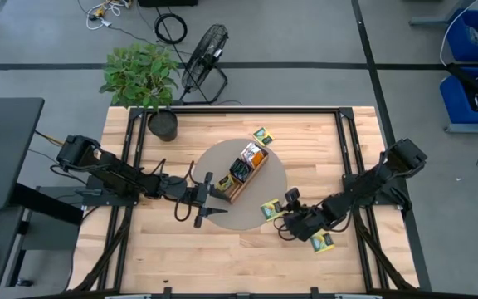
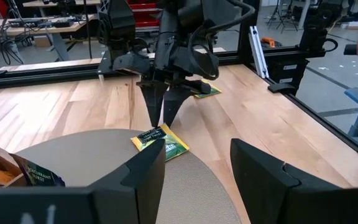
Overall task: Pick & Place Tea
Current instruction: Put the yellow tea bag into the left section of the wooden organizer
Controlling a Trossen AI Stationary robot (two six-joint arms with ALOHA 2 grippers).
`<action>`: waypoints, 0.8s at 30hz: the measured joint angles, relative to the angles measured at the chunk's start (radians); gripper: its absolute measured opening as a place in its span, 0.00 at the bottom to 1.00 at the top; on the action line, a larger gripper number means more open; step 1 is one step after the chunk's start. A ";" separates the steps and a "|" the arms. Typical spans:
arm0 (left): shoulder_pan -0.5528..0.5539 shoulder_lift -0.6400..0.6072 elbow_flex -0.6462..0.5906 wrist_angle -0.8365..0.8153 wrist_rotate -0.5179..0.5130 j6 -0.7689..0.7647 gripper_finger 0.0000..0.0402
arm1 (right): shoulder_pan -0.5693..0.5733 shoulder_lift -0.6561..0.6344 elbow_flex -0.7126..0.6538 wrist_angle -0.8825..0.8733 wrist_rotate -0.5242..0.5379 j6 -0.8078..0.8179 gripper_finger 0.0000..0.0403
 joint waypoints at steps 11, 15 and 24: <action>0.000 0.000 0.000 0.009 -0.008 -0.032 0.46 | -0.031 0.002 -0.003 0.002 -0.009 -0.004 0.02; 0.000 0.000 0.000 0.028 -0.022 -0.103 0.46 | -0.014 0.002 0.010 -0.048 0.062 -0.039 0.01; 0.027 0.000 0.000 0.077 -0.026 -0.408 0.46 | 0.066 0.002 0.125 -0.130 0.270 -0.270 0.00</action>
